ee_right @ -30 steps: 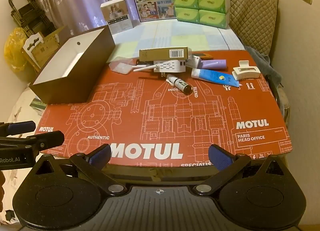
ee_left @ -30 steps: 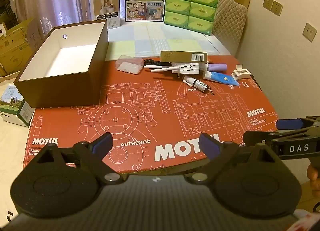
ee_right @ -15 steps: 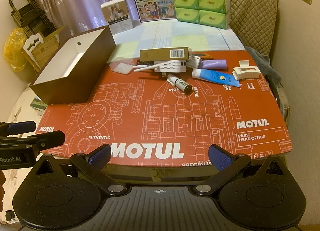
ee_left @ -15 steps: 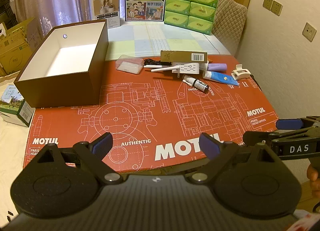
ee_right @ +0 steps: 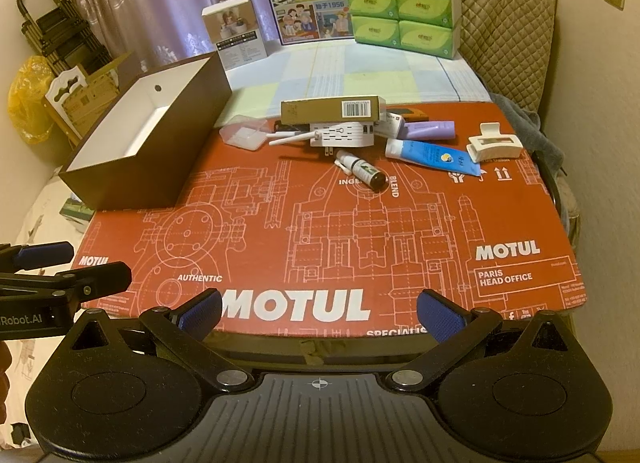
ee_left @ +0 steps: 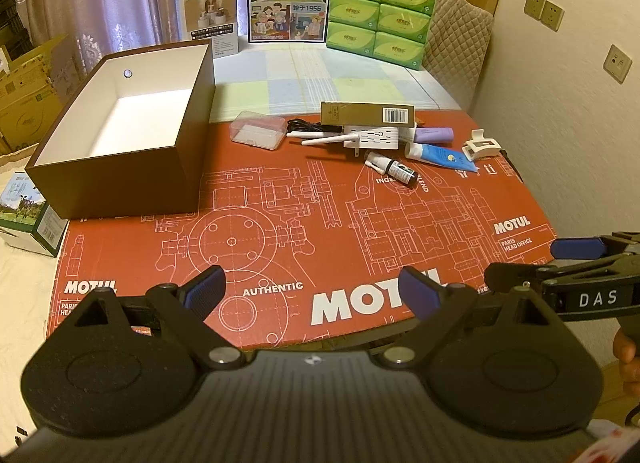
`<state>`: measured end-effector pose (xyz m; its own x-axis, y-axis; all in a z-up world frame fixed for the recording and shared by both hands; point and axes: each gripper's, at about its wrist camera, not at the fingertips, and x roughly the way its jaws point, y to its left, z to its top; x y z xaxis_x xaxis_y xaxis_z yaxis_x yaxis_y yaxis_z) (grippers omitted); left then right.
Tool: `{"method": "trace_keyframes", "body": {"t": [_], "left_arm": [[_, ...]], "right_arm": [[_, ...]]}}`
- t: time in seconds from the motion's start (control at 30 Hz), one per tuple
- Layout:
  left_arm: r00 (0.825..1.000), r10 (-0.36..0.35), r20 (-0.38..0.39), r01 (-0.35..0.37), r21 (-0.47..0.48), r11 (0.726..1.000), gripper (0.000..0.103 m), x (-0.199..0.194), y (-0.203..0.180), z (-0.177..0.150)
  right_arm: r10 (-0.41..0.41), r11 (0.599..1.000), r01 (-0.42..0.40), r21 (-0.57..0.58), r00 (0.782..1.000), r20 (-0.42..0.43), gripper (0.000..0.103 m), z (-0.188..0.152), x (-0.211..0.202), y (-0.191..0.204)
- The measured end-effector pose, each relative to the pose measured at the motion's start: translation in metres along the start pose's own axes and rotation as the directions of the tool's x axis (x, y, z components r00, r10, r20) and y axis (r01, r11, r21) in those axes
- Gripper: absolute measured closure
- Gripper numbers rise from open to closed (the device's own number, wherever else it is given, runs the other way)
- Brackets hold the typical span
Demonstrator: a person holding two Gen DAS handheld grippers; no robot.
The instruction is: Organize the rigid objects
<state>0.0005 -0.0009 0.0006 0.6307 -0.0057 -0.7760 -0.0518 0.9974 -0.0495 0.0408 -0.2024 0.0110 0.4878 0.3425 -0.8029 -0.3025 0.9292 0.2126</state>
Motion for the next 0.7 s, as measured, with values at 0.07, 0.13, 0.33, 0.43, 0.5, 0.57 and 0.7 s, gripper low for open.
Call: {"method": "trace_keyframes", "body": {"t": [0.07, 0.13, 0.33, 0.43, 0.5, 0.57, 0.7], "left_arm": [[1.0, 0.0, 0.001, 0.0, 0.002, 1.0, 0.012, 0.0, -0.001, 0.0], [1.0, 0.0, 0.0, 0.0, 0.003, 1.0, 0.012, 0.002, -0.003, 0.001], [1.0, -0.002, 0.001, 0.002, 0.005, 1.0, 0.012, 0.005, -0.006, 0.003], [1.0, -0.009, 0.002, 0.009, 0.01, 1.0, 0.012, 0.008, -0.002, 0.007], [1.0, -0.011, 0.002, 0.011, 0.011, 1.0, 0.012, 0.009, -0.001, 0.008], [1.0, -0.011, 0.001, 0.011, 0.012, 1.0, 0.012, 0.01, -0.001, 0.008], [1.0, -0.016, 0.0, 0.016, 0.015, 1.0, 0.012, 0.012, 0.0, 0.011]], "right_arm": [[0.0, 1.0, 0.0, 0.001, 1.0, 0.0, 0.002, 0.0, 0.0, 0.0], [0.0, 1.0, 0.0, 0.0, 1.0, -0.001, 0.002, 0.001, 0.0, 0.0], [0.0, 1.0, 0.0, 0.0, 1.0, 0.0, 0.002, 0.002, 0.001, 0.001], [-0.001, 1.0, 0.001, 0.001, 1.0, 0.001, 0.002, 0.001, 0.001, 0.0], [-0.002, 1.0, 0.002, 0.002, 1.0, 0.002, 0.002, 0.001, 0.0, 0.0], [-0.005, 1.0, 0.005, 0.004, 1.0, 0.002, 0.002, 0.006, 0.0, 0.003], [-0.007, 1.0, 0.007, 0.009, 1.0, 0.003, 0.002, 0.007, 0.002, 0.003]]}}
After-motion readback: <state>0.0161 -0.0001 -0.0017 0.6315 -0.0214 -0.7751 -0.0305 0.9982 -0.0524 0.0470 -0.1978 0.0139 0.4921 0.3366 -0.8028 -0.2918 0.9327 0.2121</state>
